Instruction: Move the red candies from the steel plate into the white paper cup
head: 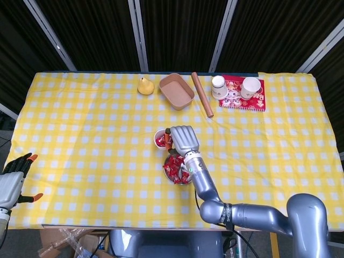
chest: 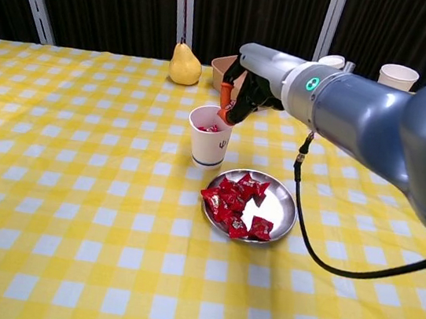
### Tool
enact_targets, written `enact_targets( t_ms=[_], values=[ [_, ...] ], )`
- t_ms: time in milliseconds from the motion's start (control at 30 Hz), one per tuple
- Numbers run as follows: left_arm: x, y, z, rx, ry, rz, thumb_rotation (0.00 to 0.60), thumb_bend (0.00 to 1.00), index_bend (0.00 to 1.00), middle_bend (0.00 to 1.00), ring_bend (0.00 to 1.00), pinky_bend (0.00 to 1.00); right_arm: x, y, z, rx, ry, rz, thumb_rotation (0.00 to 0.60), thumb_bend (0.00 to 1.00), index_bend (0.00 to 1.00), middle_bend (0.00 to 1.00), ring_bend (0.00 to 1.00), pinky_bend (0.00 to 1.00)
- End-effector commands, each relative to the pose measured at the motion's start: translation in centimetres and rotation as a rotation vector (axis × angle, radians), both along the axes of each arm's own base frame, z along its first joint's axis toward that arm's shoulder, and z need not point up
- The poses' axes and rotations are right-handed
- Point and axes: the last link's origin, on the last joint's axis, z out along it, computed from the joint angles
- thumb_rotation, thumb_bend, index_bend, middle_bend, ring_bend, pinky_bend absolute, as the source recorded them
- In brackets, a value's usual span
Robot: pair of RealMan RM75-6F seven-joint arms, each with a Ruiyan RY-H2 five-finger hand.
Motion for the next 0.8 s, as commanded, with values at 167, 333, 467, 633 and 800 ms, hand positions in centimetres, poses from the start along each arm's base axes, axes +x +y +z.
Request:
enact_targets(
  t_ms=[167,333,467,633,800],
  values=[
    [0.0,0.1,0.0,-0.006,-0.009,0.005,0.6,0.03,0.0,0.0,0.0,0.0,1.1,-0.7,-1.9,0.021,0.01,0.003,0.6,0.47,0.61,0.87,0.91,0.88],
    [0.0,0.1,0.0,-0.008,-0.014,0.009,0.6,0.03,0.0,0.0,0.0,0.0,1.5,-1.2,-2.6,0.018,0.013,0.008,0.6,0.48,0.55,0.87,0.91,0.88],
    [-0.1,0.1,0.0,-0.011,-0.016,0.01,0.6,0.03,0.0,0.0,0.0,0.0,1.8,-1.2,-2.7,0.011,0.013,0.025,0.6,0.43,0.46,0.87,0.91,0.88],
    [-0.1,0.1,0.0,-0.01,-0.017,0.011,0.6,0.03,0.0,0.0,0.0,0.0,1.7,-0.8,-2.2,-0.001,0.011,0.036,0.6,0.42,0.44,0.87,0.91,0.87],
    [0.0,0.1,0.1,-0.005,-0.016,0.01,0.6,0.03,0.0,0.0,0.0,0.0,1.2,0.5,-0.7,-0.014,0.013,0.063,0.6,0.42,0.43,0.87,0.91,0.87]
  ],
)
